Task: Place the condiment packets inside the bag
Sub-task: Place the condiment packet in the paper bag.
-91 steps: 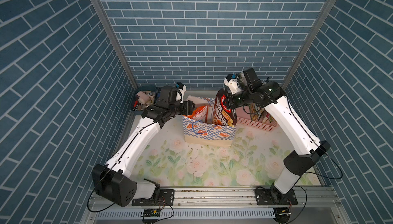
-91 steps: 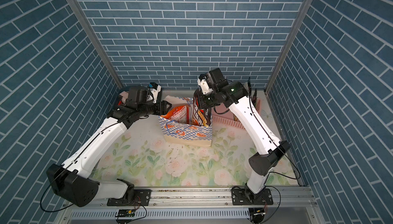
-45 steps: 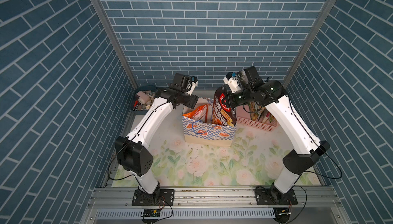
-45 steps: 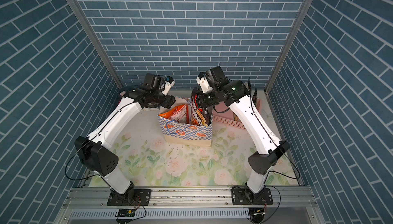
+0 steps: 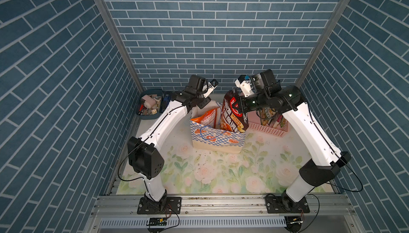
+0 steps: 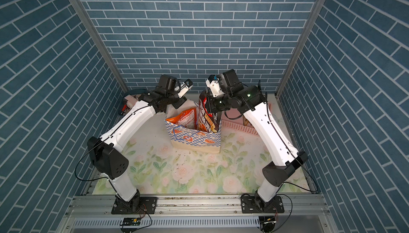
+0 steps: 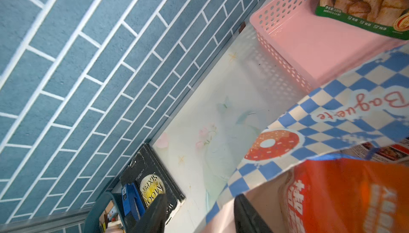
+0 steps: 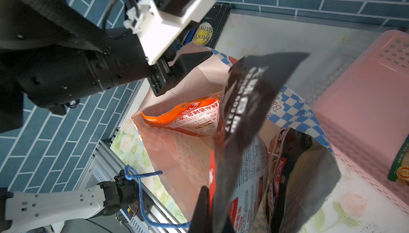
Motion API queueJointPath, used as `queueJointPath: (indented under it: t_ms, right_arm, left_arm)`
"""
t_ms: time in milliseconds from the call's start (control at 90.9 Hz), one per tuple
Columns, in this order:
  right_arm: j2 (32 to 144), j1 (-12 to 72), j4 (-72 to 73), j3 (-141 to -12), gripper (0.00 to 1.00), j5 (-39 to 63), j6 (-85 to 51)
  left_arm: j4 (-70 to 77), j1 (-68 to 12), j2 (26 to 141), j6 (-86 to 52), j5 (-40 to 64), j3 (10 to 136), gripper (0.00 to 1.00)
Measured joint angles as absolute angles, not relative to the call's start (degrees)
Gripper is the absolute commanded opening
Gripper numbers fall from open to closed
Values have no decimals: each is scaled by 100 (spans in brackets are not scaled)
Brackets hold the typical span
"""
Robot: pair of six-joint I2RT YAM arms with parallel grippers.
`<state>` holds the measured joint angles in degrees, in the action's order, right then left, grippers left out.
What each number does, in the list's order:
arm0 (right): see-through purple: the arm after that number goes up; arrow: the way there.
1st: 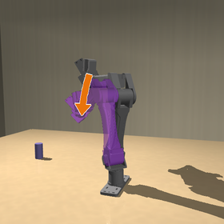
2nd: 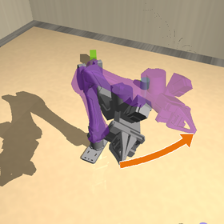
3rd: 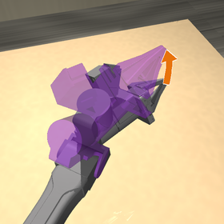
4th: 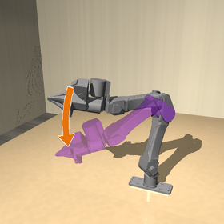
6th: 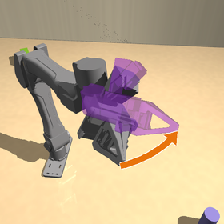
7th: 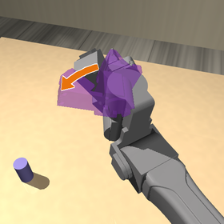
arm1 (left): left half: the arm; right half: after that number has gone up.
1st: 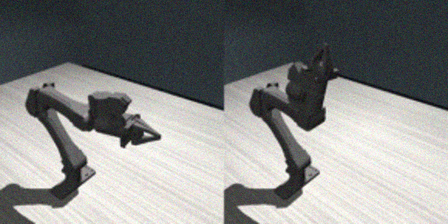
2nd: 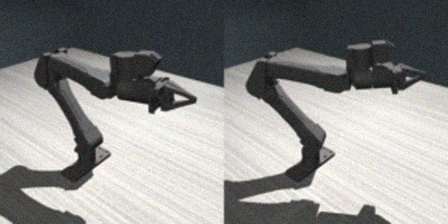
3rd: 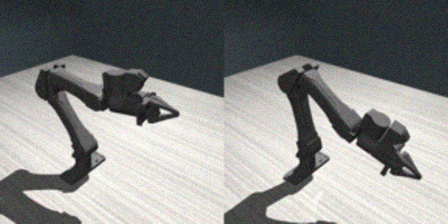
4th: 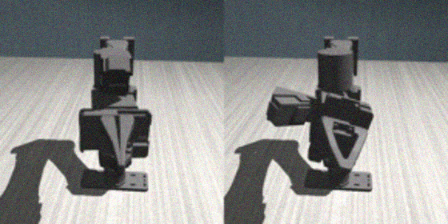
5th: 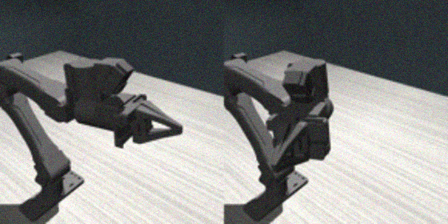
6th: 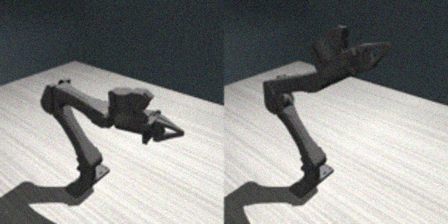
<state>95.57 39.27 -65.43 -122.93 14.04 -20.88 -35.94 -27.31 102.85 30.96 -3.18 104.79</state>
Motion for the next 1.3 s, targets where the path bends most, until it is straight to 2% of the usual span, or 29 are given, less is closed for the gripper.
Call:
queueJointPath:
  t_ms: [275, 319, 550, 737, 1012, 1298]
  right_arm:
    - [9349, 3920, -6272, -12003, 0, 1304, -2259]
    - [9314, 3909, -6239, -11970, 0, 1299, -2274]
    - [9096, 3835, -6077, -11808, 0, 1304, -2403]
    - [9074, 3815, -6053, -11773, 0, 1354, -2534]
    - [9089, 3741, -6055, -11793, 0, 1426, -2620]
    - [9627, 3778, -6298, -12217, 0, 1603, -2416]
  left_arm:
    - [-3566, -2917, 10409, 3588, -130, 10326, 48]
    - [-3548, -2917, 10394, 3636, -110, 10318, 43]
    - [-3299, -2912, 10357, 3813, 38, 10287, 0]
    - [-3177, -2912, 10346, 3774, -3, 10217, 0]
    - [-3568, -2930, 10138, 2888, -760, 10125, 0]
    - [-4355, -2928, 9673, 1752, -565, 10005, 0]
